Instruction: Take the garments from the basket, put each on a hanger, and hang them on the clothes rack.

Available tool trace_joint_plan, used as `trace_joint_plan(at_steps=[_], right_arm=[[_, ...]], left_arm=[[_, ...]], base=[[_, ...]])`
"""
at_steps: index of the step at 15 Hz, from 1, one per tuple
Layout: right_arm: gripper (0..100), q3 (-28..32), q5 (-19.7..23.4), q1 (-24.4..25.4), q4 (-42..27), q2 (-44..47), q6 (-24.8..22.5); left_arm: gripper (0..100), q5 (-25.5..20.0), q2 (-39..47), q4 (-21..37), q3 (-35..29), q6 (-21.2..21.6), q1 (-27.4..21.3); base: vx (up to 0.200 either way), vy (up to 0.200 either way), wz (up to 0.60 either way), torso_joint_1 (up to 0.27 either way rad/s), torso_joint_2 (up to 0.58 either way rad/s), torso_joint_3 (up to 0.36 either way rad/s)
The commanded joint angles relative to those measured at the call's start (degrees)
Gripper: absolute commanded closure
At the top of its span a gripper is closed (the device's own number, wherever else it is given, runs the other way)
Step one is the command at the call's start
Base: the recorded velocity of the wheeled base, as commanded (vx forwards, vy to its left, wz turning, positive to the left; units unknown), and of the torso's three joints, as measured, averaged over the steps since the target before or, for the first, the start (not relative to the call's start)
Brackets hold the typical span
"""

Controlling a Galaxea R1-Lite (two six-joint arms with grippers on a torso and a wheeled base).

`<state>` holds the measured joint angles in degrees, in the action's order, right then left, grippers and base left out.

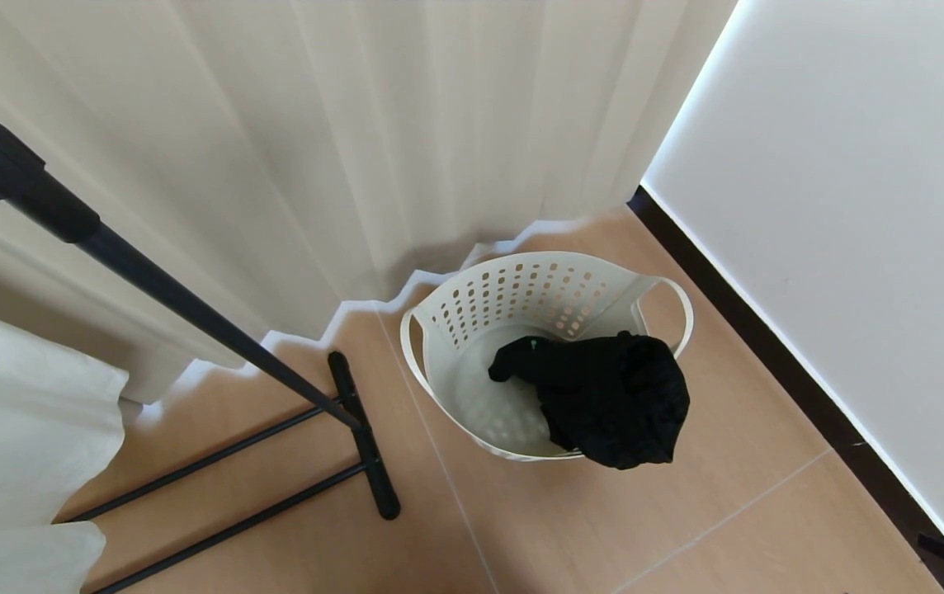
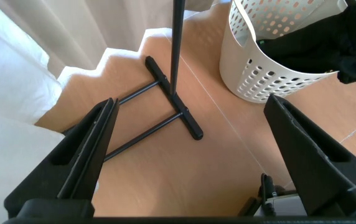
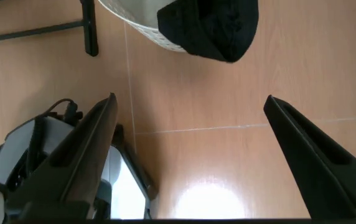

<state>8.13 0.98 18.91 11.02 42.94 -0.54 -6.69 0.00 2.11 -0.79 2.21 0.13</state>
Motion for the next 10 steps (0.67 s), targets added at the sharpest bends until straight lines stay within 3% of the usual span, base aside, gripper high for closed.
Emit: trace_joint_plan(at_steps=[1,5,10], right_arm=[[0,7.0,-0.7,-0.7,8.8,21.8,-5.2],[0,16.4,-1.4,-7.8,20.1,40.8,-27.9],[0,21.2,-8.0,-7.6,36.5,57.3,-41.5]], left_arm=[[0,0.0,0.0,0.0,0.0,0.0,0.0],[0,0.0,0.0,0.0,0.0,0.0,0.0],[0,0.0,0.0,0.0,0.0,0.0,0.0]], base=[[0.000,0.000,0.00,0.000,0.00,0.000],[0.000,0.000,0.00,0.000,0.00,0.000],[0.000,0.000,0.00,0.000,0.00,0.000]])
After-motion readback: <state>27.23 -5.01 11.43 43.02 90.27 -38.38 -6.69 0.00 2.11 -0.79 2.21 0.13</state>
